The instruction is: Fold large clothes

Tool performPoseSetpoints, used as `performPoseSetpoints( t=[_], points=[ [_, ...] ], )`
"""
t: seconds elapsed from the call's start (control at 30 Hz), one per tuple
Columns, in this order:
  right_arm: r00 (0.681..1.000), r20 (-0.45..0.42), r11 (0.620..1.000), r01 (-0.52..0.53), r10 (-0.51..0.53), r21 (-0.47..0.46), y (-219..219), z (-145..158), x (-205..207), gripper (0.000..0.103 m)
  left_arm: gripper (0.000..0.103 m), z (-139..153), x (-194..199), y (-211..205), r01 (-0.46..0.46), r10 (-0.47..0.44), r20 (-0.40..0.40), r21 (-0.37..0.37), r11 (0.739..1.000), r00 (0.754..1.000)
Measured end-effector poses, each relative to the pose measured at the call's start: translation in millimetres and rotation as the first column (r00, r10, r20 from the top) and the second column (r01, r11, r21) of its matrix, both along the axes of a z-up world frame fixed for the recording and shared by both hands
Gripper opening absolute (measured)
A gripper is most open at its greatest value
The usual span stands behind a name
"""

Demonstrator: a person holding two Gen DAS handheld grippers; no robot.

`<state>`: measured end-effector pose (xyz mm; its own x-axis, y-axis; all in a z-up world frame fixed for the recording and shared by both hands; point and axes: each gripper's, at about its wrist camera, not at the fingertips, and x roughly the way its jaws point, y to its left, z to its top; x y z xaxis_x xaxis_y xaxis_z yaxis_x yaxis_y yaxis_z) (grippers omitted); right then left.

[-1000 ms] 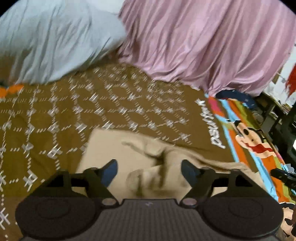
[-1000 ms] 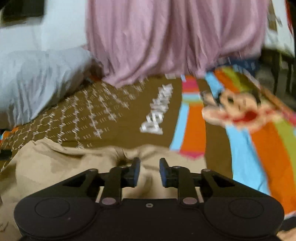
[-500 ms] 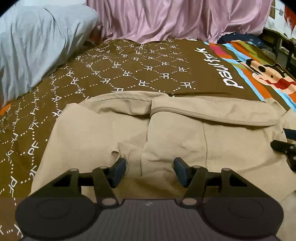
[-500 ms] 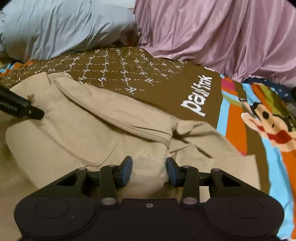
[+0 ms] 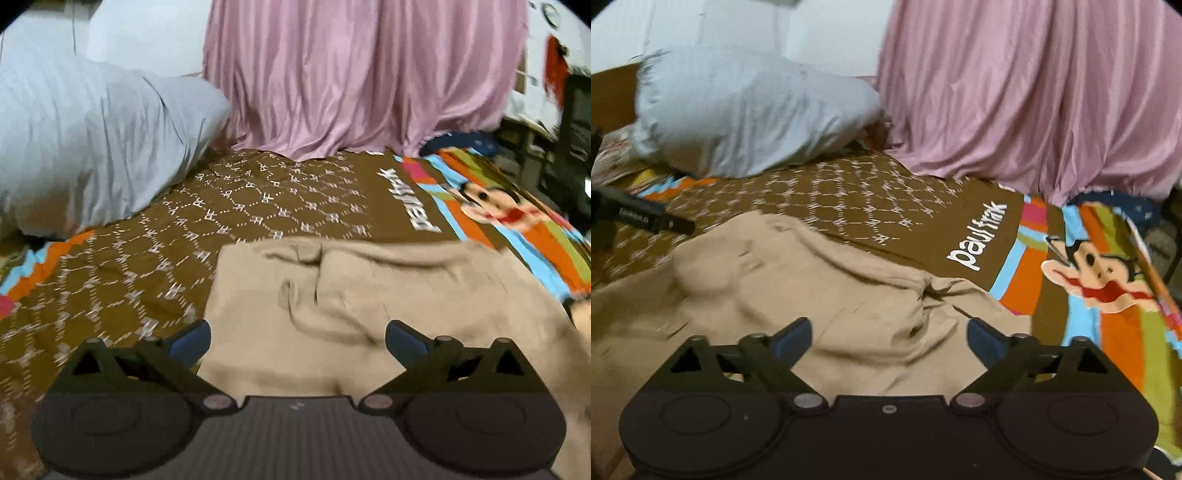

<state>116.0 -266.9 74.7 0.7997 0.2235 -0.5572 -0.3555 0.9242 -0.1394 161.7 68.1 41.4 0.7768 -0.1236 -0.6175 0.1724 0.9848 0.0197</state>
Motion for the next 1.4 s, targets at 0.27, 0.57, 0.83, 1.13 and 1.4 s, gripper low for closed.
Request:
performPoseSetpoints(
  t=[0.27, 0.57, 0.83, 1.13, 1.4],
  points=[
    [0.974, -0.068, 0.945, -0.226, 0.216, -0.236, 23.3, -3.3, -132.9, 0.102, 0.103, 3.3, -140.8, -15.5, 0.225, -0.233, -0.004, 0.276, 0.935, 0.973],
    [0.948, -0.237, 0.913, -0.28, 0.214, -0.296, 41.9, -50.2, -170.4, 0.102, 0.103, -41.2, -184.0, -55.1, 0.432, -0.391, -0.204, 0.581, 0.69, 0.898],
    [0.964, -0.22, 0.948, -0.2, 0.146, -0.246, 26.6, -51.8, -166.0, 0.102, 0.066, -62.0, -162.6, -63.6, 0.477, -0.385, -0.29, 0.633, 0.61, 0.876],
    [0.956, -0.237, 0.951, -0.224, 0.171, -0.215, 21.4, -49.8, -163.0, 0.101, 0.006, -4.3, -143.2, -63.5, 0.374, -0.374, -0.112, 0.528, 0.763, 0.921],
    [0.933, -0.256, 0.885, -0.33, 0.253, -0.33, 48.0, -63.6, -166.9, 0.101, 0.006, 29.3, -114.8, -59.4, 0.345, -0.354, -0.07, 0.461, 0.818, 0.933]
  ],
)
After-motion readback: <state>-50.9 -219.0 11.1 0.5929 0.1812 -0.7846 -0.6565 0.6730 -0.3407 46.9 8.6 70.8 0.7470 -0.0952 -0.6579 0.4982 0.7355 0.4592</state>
